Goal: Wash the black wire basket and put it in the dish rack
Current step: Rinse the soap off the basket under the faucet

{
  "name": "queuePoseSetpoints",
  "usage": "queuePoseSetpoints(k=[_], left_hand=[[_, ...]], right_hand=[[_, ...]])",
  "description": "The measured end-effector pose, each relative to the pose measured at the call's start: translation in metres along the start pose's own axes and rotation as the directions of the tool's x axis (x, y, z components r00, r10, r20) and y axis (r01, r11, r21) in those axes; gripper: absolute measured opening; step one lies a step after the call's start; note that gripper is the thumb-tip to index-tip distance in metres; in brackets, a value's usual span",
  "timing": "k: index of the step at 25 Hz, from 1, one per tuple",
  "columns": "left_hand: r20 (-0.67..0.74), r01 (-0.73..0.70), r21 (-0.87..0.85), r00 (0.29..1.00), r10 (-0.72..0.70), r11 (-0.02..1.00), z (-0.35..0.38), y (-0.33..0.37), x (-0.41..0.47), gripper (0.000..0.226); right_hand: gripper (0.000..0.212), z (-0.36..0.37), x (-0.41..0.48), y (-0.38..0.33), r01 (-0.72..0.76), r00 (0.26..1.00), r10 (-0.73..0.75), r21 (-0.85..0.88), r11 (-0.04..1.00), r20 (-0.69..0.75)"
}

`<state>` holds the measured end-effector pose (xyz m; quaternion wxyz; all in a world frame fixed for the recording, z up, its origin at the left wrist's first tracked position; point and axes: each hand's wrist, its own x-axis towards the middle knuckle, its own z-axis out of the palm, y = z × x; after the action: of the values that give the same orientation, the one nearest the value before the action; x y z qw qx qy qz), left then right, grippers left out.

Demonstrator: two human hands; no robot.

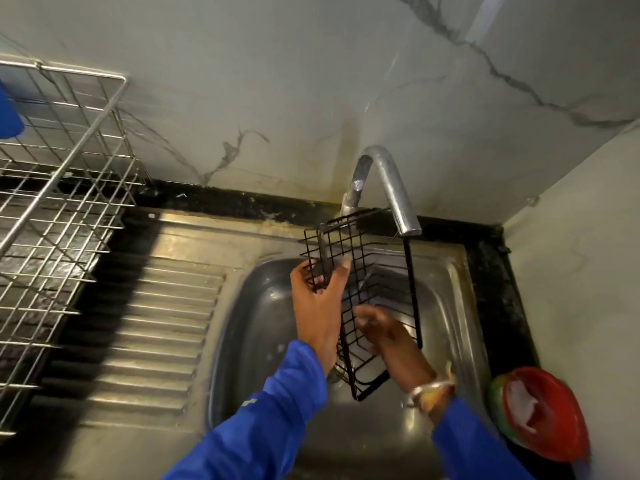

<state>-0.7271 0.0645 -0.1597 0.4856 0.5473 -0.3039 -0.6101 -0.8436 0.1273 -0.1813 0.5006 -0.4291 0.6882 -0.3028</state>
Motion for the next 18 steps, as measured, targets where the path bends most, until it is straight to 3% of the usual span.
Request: queuePoseSetpoints(k=[2, 4, 6, 9, 11, 13, 16, 18], left_hand=[[0.056, 0.025, 0.075, 0.998, -0.03, 0.997, 0.002, -0.002, -0.013, 0.068], [0.117, 0.061, 0.058, 0.991, -0.067, 0.996, 0.003, -0.011, -0.028, 0.087], [0.132, 0.082, 0.042, 0.987, -0.087, 0.996, 0.003, -0.021, -0.04, 0.078], [0.169, -0.063, 0.072, 0.984, 0.05, 0.995, -0.001, -0.037, -0.052, 0.036], [0.191, -0.163, 0.162, 0.973, 0.131, 0.973, -0.007, -0.044, -0.056, 0.023], [0.189, -0.203, 0.303, 0.97, 0.15, 0.931, -0.01, -0.046, -0.054, 0.033], [0.121, -0.196, 0.4, 0.98, 0.161, 0.895, -0.013, -0.024, -0.037, 0.062], [0.301, -0.355, 0.492, 0.926, 0.228, 0.795, -0.012, -0.007, -0.019, 0.06]], right_hand=[[0.048, 0.01, -0.03, -0.015, 0.041, 0.993, -0.067, 0.259, 0.965, 0.093], [0.041, 0.02, -0.043, -0.029, 0.09, 0.993, -0.114, 0.389, 0.917, 0.038], [0.037, 0.024, -0.044, -0.036, 0.165, 0.986, -0.146, 0.307, 0.937, -0.084], [0.039, 0.013, -0.038, -0.047, 0.169, 0.959, -0.097, 0.261, 0.951, -0.267], [0.039, 0.0, -0.033, -0.048, 0.153, 0.941, -0.038, 0.322, 0.934, -0.337], [0.035, -0.009, -0.028, -0.05, 0.147, 0.942, -0.005, 0.4, 0.905, -0.336], [0.032, -0.006, -0.027, -0.053, 0.13, 0.937, -0.001, 0.346, 0.929, -0.35], [0.029, -0.003, -0.028, -0.051, 0.131, 0.927, -0.016, 0.283, 0.95, -0.374]])
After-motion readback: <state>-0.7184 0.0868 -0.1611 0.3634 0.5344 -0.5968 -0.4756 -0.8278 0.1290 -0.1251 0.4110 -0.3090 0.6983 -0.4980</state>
